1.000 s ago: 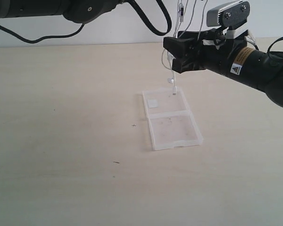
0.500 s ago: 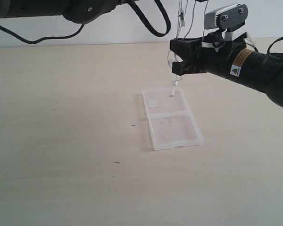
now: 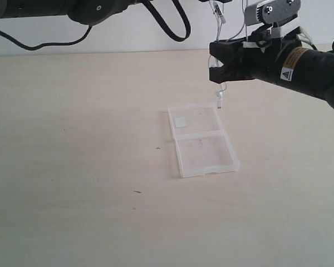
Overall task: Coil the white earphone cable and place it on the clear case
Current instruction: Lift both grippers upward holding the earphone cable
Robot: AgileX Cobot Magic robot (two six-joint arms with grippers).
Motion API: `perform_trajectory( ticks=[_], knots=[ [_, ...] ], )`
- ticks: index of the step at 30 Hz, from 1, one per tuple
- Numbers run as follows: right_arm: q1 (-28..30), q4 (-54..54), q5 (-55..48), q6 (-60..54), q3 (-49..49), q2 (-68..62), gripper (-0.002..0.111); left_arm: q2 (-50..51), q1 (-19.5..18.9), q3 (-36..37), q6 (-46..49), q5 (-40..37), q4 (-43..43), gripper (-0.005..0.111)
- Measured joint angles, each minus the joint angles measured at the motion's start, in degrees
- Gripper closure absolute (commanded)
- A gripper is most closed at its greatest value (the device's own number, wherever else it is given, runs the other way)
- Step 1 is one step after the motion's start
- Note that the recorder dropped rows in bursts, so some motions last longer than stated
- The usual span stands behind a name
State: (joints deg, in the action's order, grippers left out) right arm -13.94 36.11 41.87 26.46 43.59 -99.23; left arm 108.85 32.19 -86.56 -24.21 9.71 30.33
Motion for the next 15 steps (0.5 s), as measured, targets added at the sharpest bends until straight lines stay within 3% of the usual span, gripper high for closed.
perform_trajectory(
  ticks=[9,15],
  knots=[
    [0.0,3.0,-15.6,4.1,5.7,2.0,0.108,-1.8,0.0,0.0,0.0,-9.3,8.8,0.033],
    [0.0,14.4,-24.6,14.5,9.6,2.9,0.108,-4.1,0.0,0.0,0.0,-15.2,12.6,0.033]
  ],
)
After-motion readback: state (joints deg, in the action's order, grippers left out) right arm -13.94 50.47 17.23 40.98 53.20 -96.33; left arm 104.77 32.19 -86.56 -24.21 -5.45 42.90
